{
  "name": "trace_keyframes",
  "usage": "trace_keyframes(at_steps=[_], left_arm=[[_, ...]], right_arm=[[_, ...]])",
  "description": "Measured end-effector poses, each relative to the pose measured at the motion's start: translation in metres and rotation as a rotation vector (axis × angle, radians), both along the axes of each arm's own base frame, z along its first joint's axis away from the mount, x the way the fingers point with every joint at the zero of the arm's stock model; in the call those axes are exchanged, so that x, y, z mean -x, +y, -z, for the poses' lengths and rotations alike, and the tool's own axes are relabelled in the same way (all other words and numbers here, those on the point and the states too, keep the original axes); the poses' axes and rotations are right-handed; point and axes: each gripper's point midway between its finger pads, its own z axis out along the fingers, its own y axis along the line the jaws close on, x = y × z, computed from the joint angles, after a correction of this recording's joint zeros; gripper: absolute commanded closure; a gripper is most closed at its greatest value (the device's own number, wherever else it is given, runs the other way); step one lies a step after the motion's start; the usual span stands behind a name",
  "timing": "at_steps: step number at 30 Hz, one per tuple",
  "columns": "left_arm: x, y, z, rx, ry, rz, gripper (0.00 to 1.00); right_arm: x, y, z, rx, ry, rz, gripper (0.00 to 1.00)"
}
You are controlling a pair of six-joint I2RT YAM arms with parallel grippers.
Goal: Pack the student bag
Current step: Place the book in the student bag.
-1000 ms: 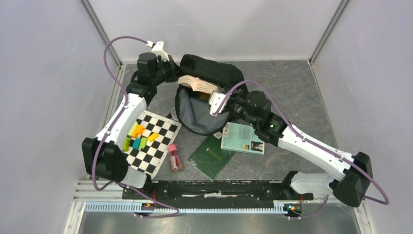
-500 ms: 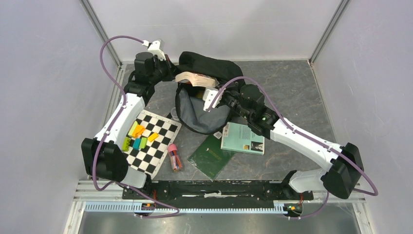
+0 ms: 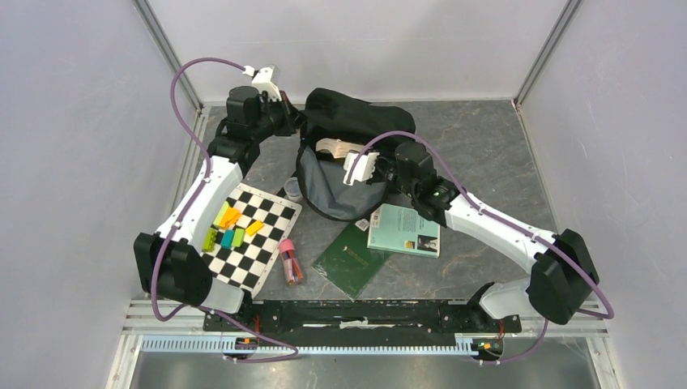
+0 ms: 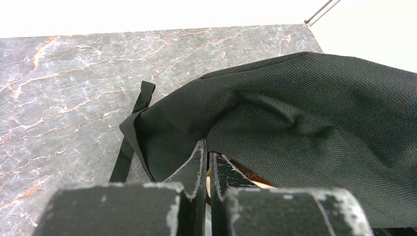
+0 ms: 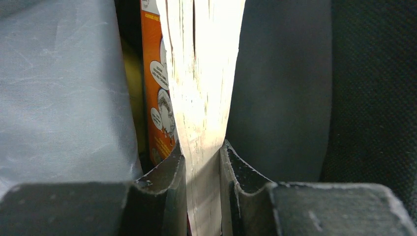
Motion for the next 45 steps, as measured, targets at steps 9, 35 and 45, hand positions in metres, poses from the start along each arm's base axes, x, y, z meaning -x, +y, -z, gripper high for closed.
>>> trace_keyframes(at_steps=[9, 35, 45], left_arm=[[0.005, -0.007, -0.001, 0.014, 0.003, 0.048, 0.98], [-0.036, -0.024, -0.009, 0.018, 0.008, 0.058, 0.46], [0.010, -0.010, 0.019, -0.013, 0.042, 0.026, 0.00]], right_arm=[[-0.044, 0.013, 0.017, 0.056, 0.067, 0.035, 1.00], [-0.152, 0.032, 0.035, 0.117, 0.115, 0.138, 0.16], [-0.122, 0.040, 0.013, -0.025, 0.174, 0.065, 0.06]])
